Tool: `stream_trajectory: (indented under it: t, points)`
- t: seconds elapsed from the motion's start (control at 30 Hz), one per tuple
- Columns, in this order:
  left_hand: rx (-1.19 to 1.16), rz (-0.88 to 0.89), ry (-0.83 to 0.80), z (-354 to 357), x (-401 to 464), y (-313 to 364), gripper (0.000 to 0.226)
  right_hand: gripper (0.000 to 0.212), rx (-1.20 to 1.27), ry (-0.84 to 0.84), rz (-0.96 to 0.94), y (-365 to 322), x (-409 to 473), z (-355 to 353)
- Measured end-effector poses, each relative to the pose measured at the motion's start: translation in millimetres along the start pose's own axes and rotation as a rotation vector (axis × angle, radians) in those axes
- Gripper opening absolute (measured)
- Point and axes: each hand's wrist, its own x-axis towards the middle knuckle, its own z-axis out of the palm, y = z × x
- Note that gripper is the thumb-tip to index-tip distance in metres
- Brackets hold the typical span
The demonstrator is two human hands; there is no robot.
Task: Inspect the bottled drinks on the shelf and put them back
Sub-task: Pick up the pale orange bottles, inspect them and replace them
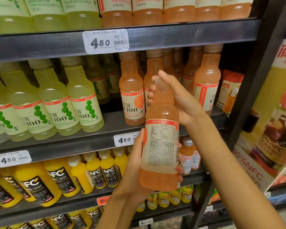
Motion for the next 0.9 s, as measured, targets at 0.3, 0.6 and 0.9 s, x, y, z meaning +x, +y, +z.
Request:
stream_trajectory:
  t: [0.3, 0.6, 0.9]
  points:
    - [0.223, 0.112, 0.086, 5.2, -7.0, 7.0, 0.065, 0.025, -0.257, 0.215, -0.09, -13.1, -10.8, -1.8]
    - [-0.098, 0.007, -0.169, 37.3, -16.2, 14.7, 0.075, 0.025, -0.012, 0.25, 0.129, -3.3, -21.7, -2.3]
    - [-0.215, 0.044, -0.087, 48.5, -9.6, 22.7, 0.101, 0.029, 0.113, 0.329, 0.264, 4.9, -30.0, 0.0]
